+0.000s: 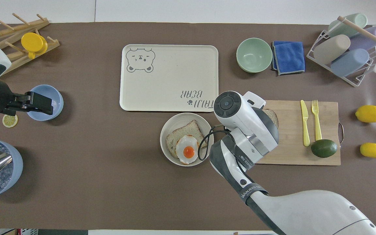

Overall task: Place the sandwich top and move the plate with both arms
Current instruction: 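Grasp the bread slice with the right gripper and lift it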

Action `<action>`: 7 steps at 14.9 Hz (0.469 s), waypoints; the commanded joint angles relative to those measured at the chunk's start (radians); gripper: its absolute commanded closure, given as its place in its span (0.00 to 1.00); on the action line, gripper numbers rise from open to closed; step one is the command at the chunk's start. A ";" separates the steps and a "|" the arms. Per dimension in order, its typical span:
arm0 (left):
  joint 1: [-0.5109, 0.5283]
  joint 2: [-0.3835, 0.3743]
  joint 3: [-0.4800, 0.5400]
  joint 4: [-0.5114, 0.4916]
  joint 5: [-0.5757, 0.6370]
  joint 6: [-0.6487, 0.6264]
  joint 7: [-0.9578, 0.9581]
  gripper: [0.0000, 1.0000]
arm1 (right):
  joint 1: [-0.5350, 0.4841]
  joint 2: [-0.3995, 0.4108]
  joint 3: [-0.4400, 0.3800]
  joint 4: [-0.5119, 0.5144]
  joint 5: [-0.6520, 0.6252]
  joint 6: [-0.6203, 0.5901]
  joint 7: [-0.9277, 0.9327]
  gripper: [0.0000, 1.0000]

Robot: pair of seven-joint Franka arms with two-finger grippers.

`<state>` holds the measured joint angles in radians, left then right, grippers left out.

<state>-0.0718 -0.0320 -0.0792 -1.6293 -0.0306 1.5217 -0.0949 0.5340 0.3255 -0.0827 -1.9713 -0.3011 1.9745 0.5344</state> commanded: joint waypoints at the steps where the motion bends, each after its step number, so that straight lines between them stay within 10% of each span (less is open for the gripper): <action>1: 0.012 -0.019 -0.008 -0.012 0.014 -0.008 0.004 0.00 | 0.000 -0.016 0.003 -0.032 -0.038 0.021 -0.005 0.02; 7: 0.012 -0.019 -0.008 -0.012 0.014 -0.008 0.004 0.00 | 0.003 -0.019 0.003 -0.047 -0.061 0.024 -0.007 0.27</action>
<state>-0.0718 -0.0320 -0.0792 -1.6293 -0.0306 1.5217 -0.0949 0.5346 0.3250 -0.0804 -1.9908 -0.3373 1.9795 0.5337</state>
